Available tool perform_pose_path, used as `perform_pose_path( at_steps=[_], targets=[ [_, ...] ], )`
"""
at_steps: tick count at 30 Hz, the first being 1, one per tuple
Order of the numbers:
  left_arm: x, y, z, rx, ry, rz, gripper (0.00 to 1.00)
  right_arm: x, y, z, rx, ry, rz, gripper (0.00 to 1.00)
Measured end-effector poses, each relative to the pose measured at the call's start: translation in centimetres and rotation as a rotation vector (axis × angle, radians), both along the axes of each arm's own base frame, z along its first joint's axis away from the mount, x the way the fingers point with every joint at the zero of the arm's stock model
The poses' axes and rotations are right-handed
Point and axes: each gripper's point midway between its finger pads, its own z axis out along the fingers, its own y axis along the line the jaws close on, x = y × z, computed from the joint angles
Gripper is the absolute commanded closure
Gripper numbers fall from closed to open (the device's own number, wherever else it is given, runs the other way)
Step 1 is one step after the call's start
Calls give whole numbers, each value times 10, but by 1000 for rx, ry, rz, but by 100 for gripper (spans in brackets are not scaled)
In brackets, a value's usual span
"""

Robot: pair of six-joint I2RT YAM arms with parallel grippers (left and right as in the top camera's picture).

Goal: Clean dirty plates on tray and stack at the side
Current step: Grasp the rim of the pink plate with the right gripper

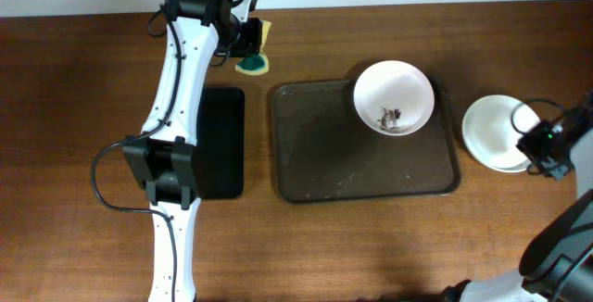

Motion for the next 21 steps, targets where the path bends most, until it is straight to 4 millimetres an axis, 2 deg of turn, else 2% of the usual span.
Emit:
perform_pose_path(
  at_steps=[2,3,4,5,7,8,9,10,12,15,18,19,20,21],
  targets=[
    [0,0,0,0,0,0,100,28,33,20,8,-16,132,52],
    [0,0,0,0,0,0,100,46,58,28,28,-55,210,52],
    [0,0,0,0,0,0,100,54,77,29,49,-66,259,52],
    [0,0,0,0,-1,0,100,73,113,24,61,-80,357,53],
    [0,0,0,0,-1,0,100,92,146,6,60,-73,421,58],
    [0,0,0,-1,-1,0,100,101,163,-17,61,-40,431,59],
    [0,0,0,0,1,0,100,103,168,-31,54,-16,422,60],
    [0,0,0,0,0,0,100,105,167,-41,40,3,403,67],
    [0,0,0,0,0,0,100,108,161,-59,15,29,366,96],
    [0,0,0,0,0,0,100,104,160,-60,23,52,342,96],
    [0,0,0,0,0,0,100,61,182,-60,161,202,369,96],
    [0,0,0,0,1,0,100,37,194,-57,206,282,411,88],
    [0,0,0,0,1,0,100,20,210,-49,224,336,489,60],
    [0,0,0,0,1,0,100,11,220,-39,218,354,570,42]
  ],
)
